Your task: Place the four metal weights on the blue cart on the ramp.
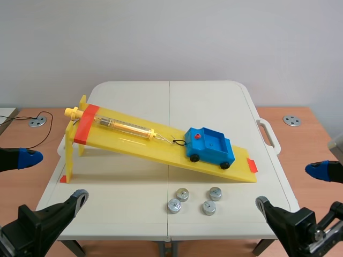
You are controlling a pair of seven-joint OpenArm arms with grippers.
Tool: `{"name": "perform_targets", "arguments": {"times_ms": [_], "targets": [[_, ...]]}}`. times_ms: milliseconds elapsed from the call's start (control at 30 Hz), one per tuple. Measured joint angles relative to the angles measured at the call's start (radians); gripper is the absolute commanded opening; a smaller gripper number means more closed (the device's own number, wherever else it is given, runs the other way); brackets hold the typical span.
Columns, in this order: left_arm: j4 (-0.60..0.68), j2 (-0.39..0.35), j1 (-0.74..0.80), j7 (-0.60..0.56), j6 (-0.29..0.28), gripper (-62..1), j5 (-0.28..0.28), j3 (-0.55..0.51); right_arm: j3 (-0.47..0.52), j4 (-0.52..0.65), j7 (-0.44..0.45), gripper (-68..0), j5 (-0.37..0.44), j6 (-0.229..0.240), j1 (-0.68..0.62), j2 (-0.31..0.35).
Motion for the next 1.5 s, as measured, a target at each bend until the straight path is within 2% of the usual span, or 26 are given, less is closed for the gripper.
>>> {"name": "perform_targets", "arguments": {"times_ms": [1367,1500], "targets": [[0.000,0.000,0.000,0.000,0.000,1.4,0.000,0.000,0.000,0.000,0.000,-1.4,-0.019,0.000,0.000,0.000],[0.000,0.000,0.000,0.005,0.000,1.4,0.000,0.000,0.000,0.000,-0.027,-1.4,-0.019,0.000,0.012,0.000]]}}
